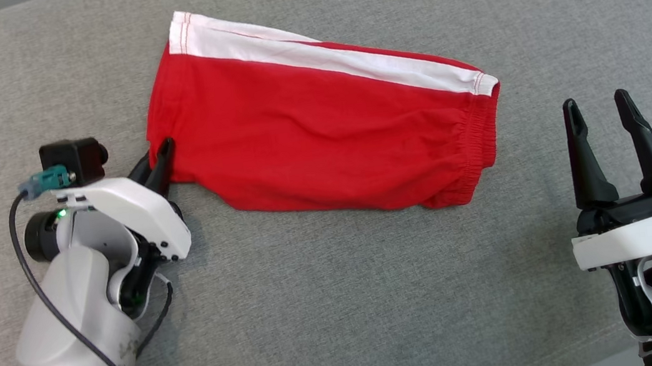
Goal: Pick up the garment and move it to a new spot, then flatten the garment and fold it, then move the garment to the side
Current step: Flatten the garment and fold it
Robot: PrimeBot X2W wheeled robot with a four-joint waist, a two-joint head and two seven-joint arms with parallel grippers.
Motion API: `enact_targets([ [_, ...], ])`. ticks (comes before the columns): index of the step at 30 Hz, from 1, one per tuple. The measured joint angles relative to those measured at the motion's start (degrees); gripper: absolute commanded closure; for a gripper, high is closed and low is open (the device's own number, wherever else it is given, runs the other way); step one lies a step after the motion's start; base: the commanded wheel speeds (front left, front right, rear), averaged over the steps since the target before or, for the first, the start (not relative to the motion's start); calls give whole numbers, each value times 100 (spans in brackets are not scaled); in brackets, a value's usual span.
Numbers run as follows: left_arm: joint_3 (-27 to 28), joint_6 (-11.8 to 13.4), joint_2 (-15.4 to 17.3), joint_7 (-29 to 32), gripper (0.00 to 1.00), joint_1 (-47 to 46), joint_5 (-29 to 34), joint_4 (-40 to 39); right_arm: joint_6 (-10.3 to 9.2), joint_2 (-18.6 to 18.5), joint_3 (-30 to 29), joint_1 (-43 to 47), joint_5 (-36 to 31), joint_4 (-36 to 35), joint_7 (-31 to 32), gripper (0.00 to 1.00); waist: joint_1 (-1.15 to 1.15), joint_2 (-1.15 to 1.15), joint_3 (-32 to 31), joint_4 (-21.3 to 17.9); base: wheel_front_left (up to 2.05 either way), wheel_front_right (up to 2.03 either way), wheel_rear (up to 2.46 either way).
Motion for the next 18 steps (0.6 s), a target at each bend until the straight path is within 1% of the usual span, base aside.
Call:
enact_targets([
  [6,88,-15,-86,-588,100,461,-225,-225,0,-46,-73,57,-1,19,0,0,0,0,-93,193,0,0,0],
  [11,69,205,-240,-975,100,1121,-210,-762,0,-116,-215,192,-3,0,65,0,0,0,-197,475,0,0,0],
  [15,9,413,-364,-1073,100,1740,-211,-1422,0,-158,-265,310,-13,-40,178,0,0,0,-305,739,0,0,0],
  [18,-33,588,-390,-995,100,2169,-229,-1954,0,-193,-287,370,-31,-87,275,0,0,0,-403,901,0,0,0],
])
